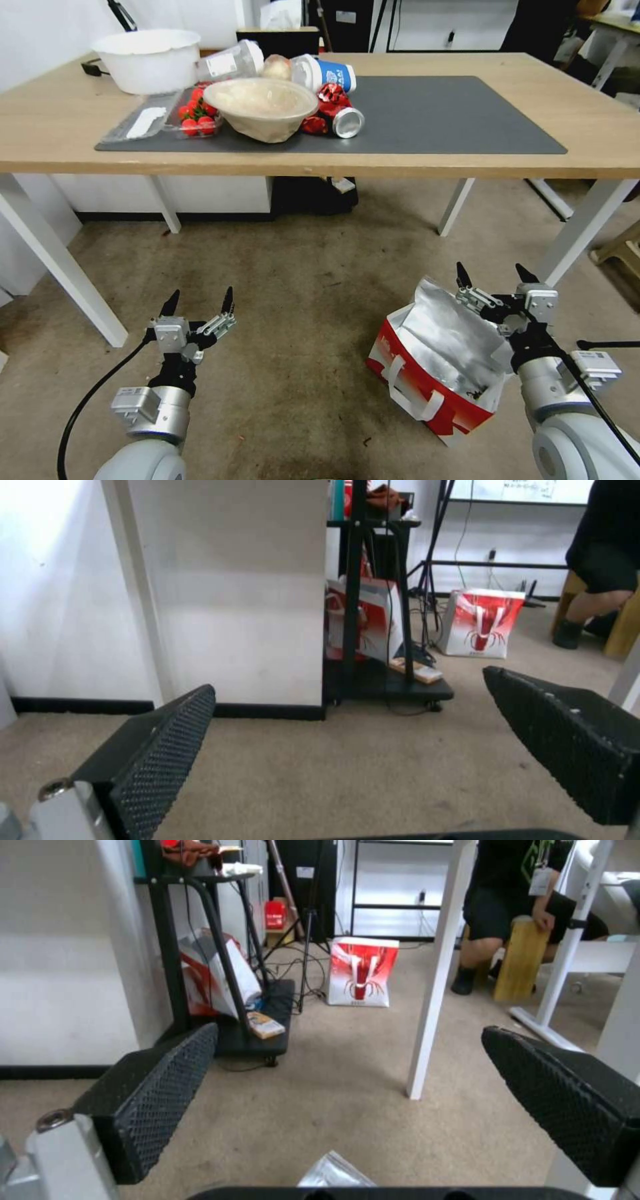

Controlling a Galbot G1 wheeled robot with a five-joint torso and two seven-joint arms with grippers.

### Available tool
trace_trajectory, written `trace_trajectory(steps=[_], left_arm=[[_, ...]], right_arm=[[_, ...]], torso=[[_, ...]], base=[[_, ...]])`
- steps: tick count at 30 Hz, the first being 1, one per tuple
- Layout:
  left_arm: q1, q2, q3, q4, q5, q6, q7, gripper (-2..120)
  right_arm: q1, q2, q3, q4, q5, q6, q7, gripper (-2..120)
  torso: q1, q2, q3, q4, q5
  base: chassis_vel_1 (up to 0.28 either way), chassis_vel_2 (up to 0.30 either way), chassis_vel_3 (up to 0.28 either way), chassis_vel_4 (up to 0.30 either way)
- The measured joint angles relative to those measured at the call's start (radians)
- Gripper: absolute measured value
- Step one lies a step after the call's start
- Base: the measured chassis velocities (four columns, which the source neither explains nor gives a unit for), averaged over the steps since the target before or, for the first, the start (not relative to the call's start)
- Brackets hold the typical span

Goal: Pick up the food delivery bag from the floor and place it on the table.

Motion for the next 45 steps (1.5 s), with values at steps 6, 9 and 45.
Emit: trace_trajectory(steps=[6,9,45], left_arm=[[-0.005,0.003,0.0,0.0,0.0,0.0,0.001,100],[-0.006,0.006,-0.001,0.001,-0.001,0.0,0.001,100],[-0.021,0.004,-0.001,0.02,-0.001,-0.009,0.007,100]], right_arm=[[0.0,0.001,0.0,0.0,0.0,-0.001,0.0,100],[0.001,0.001,0.001,0.0,0.0,-0.001,0.0,100],[0.014,-0.021,0.001,-0.011,0.01,-0.003,-0.011,100]], torso=[[-0.004,-0.021,-0.017,0.0,0.0],[-0.007,-0.037,-0.03,0.0,0.0],[-0.017,-0.127,-0.101,0.0,0.0]], base=[[0.0,0.0,0.0,0.0],[0.0,0.0,0.0,0.0],[0.0,0.0,0.0,0.0]])
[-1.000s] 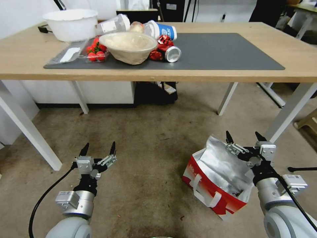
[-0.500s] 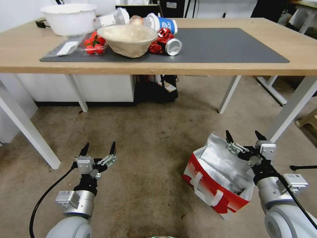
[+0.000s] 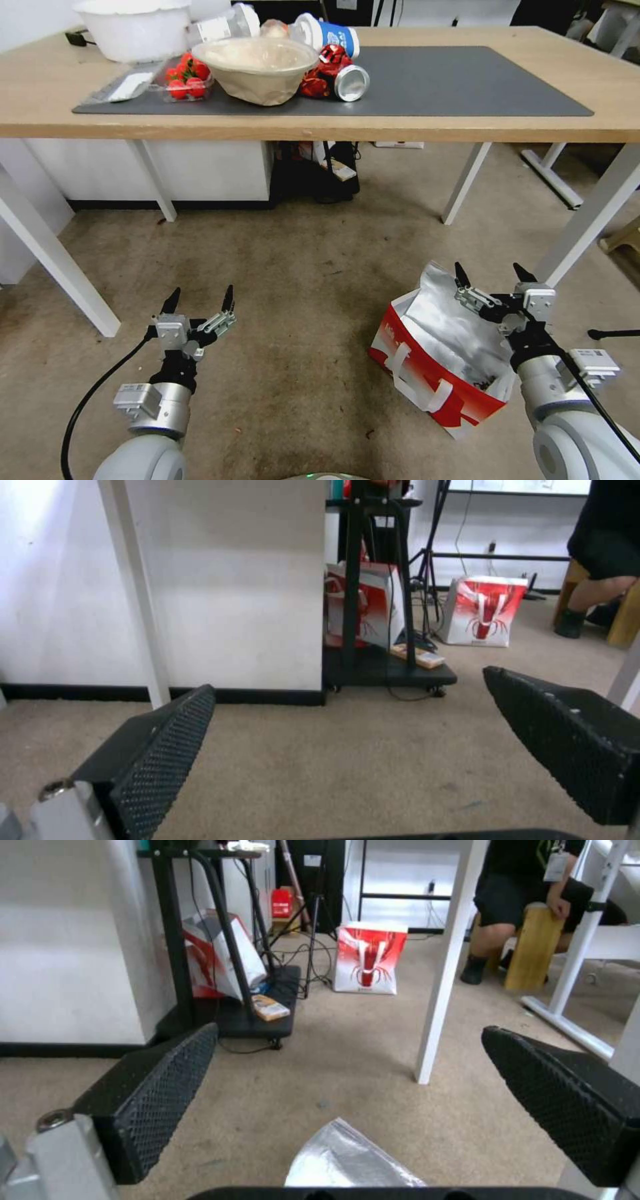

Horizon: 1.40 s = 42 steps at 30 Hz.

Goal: Pick up the food delivery bag from the floor and place it on the table.

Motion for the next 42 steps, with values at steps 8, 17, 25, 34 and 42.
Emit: trace_trajectory(steps=[8,17,25,34,42], left_arm=[[-0.004,0.001,-0.002,0.003,0.016,-0.009,0.001,100],[-0.014,-0.017,0.002,0.006,0.019,-0.013,0.002,100],[-0.012,-0.031,-0.003,0.007,0.025,-0.024,0.002,100],[0.0,-0.05,-0.011,0.005,0.042,-0.037,0.001,100],[0.006,-0.061,-0.017,0.006,0.047,-0.046,-0.001,100]], right_arm=[[0.054,-0.156,0.017,-0.064,0.101,-0.101,0.0,100],[0.171,-0.433,0.018,-0.243,0.292,-0.244,-0.132,100],[0.338,-0.643,-0.092,-0.44,0.341,-0.298,-0.284,100],[0.559,-0.703,-0.304,-0.671,0.303,-0.256,-0.323,100],[0.656,-0.686,-0.457,-0.768,0.281,-0.248,-0.327,100]], torso=[[0.0,0.004,0.0,0.0,0.0003],[0.001,0.006,0.0,0.0,0.0004],[0.001,0.008,0.0,0.0001,0.0002],[0.002,0.009,0.0,0.0002,0.0001],[0.002,0.01,0.0,0.0,0.0002]], base=[[0.0,0.0,0.0,0.0],[0.0,0.0,0.0,0.0],[0.0,0.0,0.0,0.0],[0.0,0.0,0.0,0.0],[0.0,0.0,0.0,0.0]])
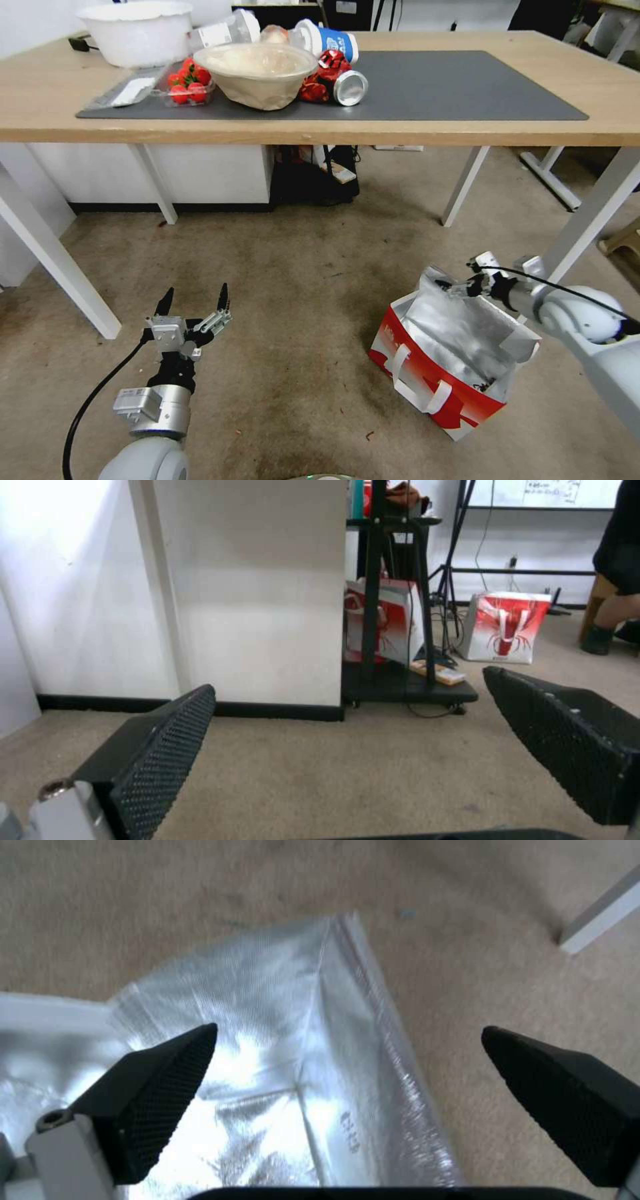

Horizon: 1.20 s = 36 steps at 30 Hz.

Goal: Pick up the food delivery bag from the floor and place it on the table.

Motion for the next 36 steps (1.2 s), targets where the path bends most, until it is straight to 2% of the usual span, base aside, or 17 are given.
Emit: trace_trajectory(steps=[7,13,15,17,19,21,24,25,27,29,32,33,34,36], left_arm=[[0.001,0.0,-0.002,0.008,0.0,-0.009,-0.002,100],[0.002,-0.002,-0.001,0.015,0.004,-0.016,-0.003,100],[0.002,-0.002,0.0,0.016,0.005,-0.016,-0.003,100],[0.002,-0.003,0.0,0.018,0.005,-0.018,-0.003,100],[0.002,-0.003,0.001,0.018,0.005,-0.019,-0.003,100],[0.003,-0.004,0.001,0.019,0.006,-0.022,-0.003,100],[0.003,-0.005,0.001,0.02,0.006,-0.023,-0.003,100],[0.003,-0.005,0.001,0.02,0.006,-0.026,-0.003,100],[0.004,-0.005,0.001,0.02,0.006,-0.026,-0.003,100],[0.004,-0.005,0.001,0.021,0.006,-0.026,-0.003,100],[0.004,-0.005,0.001,0.021,0.006,-0.026,-0.003,100],[0.003,-0.005,0.001,0.022,0.006,-0.027,-0.003,100],[0.003,-0.004,0.001,0.022,0.006,-0.027,-0.003,100],[0.003,-0.004,0.001,0.022,0.006,-0.027,-0.003,100]], right_arm=[[0.046,0.009,-0.063,-0.051,-0.012,0.004,0.001,98],[0.089,0.017,-0.106,-0.093,-0.02,0.007,0.005,78],[0.097,0.018,-0.112,-0.1,-0.022,0.007,0.005,76],[0.116,0.02,-0.132,-0.119,-0.029,0.007,0.004,65],[0.121,0.02,-0.138,-0.123,-0.031,0.007,0.004,62],[0.138,0.025,-0.155,-0.14,-0.039,0.008,0.002,51],[0.146,0.028,-0.166,-0.149,-0.047,0.008,0.002,49],[0.154,0.032,-0.175,-0.161,-0.06,0.008,0.0,43],[0.155,0.033,-0.177,-0.164,-0.064,0.008,-0.002,41],[0.157,0.036,-0.181,-0.176,-0.074,0.01,-0.006,34],[0.157,0.036,-0.181,-0.176,-0.074,0.01,-0.006,34],[0.156,0.036,-0.185,-0.185,-0.085,0.014,-0.011,21],[0.154,0.036,-0.185,-0.188,-0.09,0.017,-0.013,14],[0.154,0.036,-0.185,-0.188,-0.09,0.017,-0.013,14]], torso=[[0.0,0.0,0.0,-0.0001,-0.0002],[0.0,0.001,0.0,-0.0001,-0.0001],[0.0,0.001,0.0,0.0,-0.0002],[0.0,0.001,0.0,-0.0001,-0.0002],[0.0,0.001,0.0,0.0,-0.0001],[0.0,0.001,0.0,0.0,-0.0002],[0.0,0.001,0.0,0.0,-0.0002],[0.0,0.001,0.0,0.0001,-0.0002],[0.0,0.001,0.0,0.0001,-0.0001],[0.0,0.001,0.0,0.0001,-0.0002],[0.0,0.001,0.0,0.0001,-0.0002],[0.0,0.001,0.0,0.0,-0.0002],[0.0,0.001,0.0,0.0,-0.0002],[0.0,0.001,0.0,0.0,-0.0002]], base=[[0.0,0.0,0.0,0.0],[0.0,0.0,0.0,0.0],[0.0,0.0,0.0,0.0],[0.0,0.0,0.0,0.0],[0.0,0.0,0.0,0.0],[0.0,0.0,0.0,0.0],[0.0,0.0,0.0,0.0],[0.0,0.0,0.0,0.0],[0.0,0.0,0.0,0.0],[0.0,0.0,0.0,0.0],[0.0,0.0,0.0,0.0],[0.0,0.0,0.0,0.0],[0.0,0.0,0.0,0.0],[0.0,0.0,0.0,0.0]])
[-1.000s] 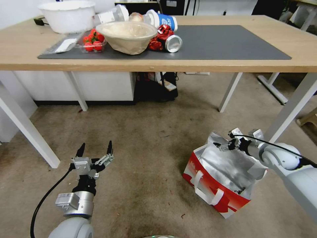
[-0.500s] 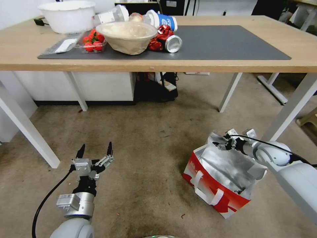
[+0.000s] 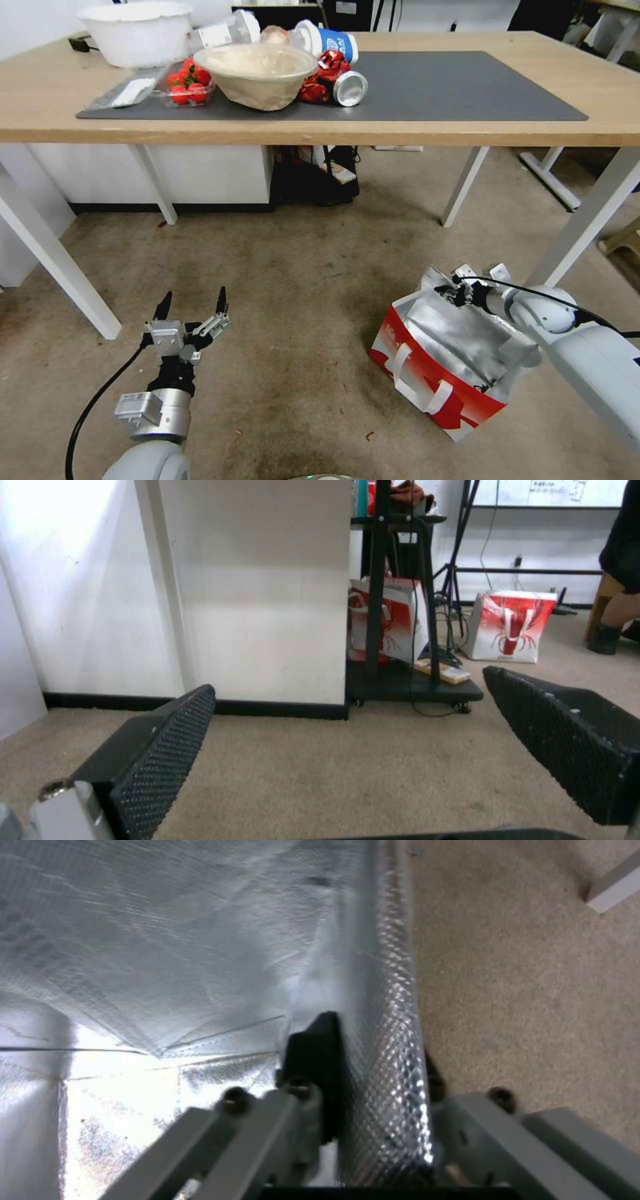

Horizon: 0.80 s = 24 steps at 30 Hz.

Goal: Pick up the food delivery bag from the floor and place it on the table.

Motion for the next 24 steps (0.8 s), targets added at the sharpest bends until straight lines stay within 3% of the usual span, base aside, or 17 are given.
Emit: trace_trajectory(steps=[3,13,18,24], left_arm=[[-0.001,0.0,0.0,0.001,0.0,0.0,0.0,100],[-0.003,0.004,0.001,0.005,0.0,0.0,0.0,100],[-0.006,0.007,0.003,0.01,0.002,0.0,0.001,100],[-0.007,0.007,0.011,0.012,0.012,0.0,0.002,100]], right_arm=[[-0.005,0.001,0.0,-0.001,-0.002,0.002,-0.002,0],[-0.038,-0.029,0.032,0.042,0.059,0.049,-0.031,0],[-0.1,-0.116,0.088,0.117,0.195,0.212,-0.198,0],[-0.175,-0.241,0.204,0.209,0.335,0.276,-0.409,0]], torso=[[0.0,0.0,0.0,0.0,0.0],[0.0,0.0,0.0,0.0,0.0001],[0.0,0.0,0.0,0.0,0.0003],[0.0,0.0,0.0,-0.0001,0.0]], base=[[0.0,0.0,0.0,0.0],[0.0,0.0,0.0,0.0],[0.0,0.0,0.0,0.0],[0.0,0.0,0.0,0.0]])
